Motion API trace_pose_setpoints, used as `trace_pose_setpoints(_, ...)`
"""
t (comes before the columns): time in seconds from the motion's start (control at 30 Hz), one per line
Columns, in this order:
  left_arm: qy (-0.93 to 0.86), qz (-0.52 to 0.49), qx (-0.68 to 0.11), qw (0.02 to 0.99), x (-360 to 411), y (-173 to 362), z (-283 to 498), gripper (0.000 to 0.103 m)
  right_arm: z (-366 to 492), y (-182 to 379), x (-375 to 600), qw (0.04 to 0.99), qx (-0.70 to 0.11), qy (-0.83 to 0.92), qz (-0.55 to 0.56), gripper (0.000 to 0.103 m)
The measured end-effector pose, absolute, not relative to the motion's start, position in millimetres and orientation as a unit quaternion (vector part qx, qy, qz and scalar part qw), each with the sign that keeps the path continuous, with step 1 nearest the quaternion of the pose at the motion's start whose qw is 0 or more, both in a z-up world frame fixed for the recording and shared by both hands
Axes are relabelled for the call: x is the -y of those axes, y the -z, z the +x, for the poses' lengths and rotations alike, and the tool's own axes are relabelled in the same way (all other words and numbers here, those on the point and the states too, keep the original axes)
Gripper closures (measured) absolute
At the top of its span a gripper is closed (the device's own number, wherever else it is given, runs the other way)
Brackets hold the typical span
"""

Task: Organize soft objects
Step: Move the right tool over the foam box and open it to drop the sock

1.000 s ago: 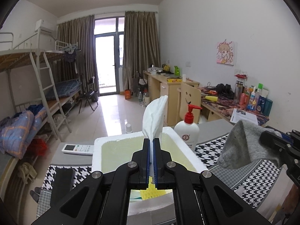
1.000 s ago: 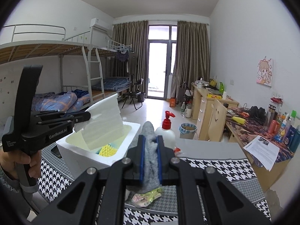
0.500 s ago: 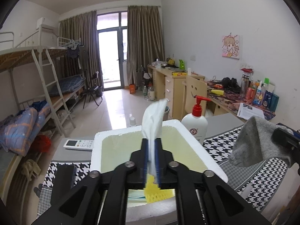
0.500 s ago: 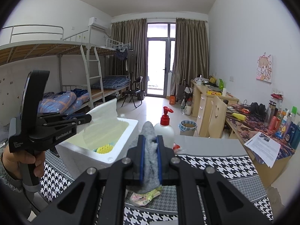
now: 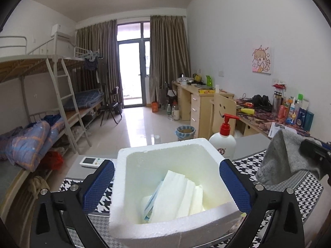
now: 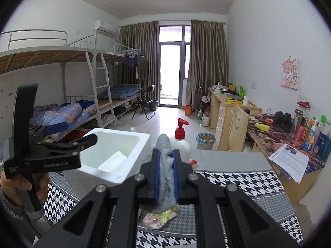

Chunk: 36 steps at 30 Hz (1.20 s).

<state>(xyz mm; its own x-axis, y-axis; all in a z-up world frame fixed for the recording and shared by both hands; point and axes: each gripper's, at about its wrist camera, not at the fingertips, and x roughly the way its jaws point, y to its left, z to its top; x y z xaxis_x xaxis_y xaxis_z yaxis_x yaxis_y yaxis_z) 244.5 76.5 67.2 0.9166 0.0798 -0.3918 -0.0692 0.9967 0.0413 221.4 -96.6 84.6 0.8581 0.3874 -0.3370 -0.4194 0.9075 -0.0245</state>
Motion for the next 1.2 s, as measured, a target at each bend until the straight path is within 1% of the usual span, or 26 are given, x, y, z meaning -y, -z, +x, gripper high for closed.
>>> trace_pose_setpoints(0.5, -0.067, 0.015, -0.186, 0.980, -110.6, -69.2, 208.9, 0.001, 224.2, -92.6, 69.9, 0.961, -0.146, -0.229, -0.057, 0.089)
trace_pose_setpoints(0.8, -0.103, -0.005, -0.184, 0.977, -145.5, -65.2, 190.7, 0.001, 226.0, -95.7, 38.6, 0.951, -0.140, -0.263, -0.078, 0.089)
trace_pose_setpoints(1.2, -0.132, -0.022, -0.186, 0.973, -166.9, -57.8, 175.8, 0.001, 225.0, -96.1, -0.8, 0.939, -0.139, -0.299, -0.102, 0.089)
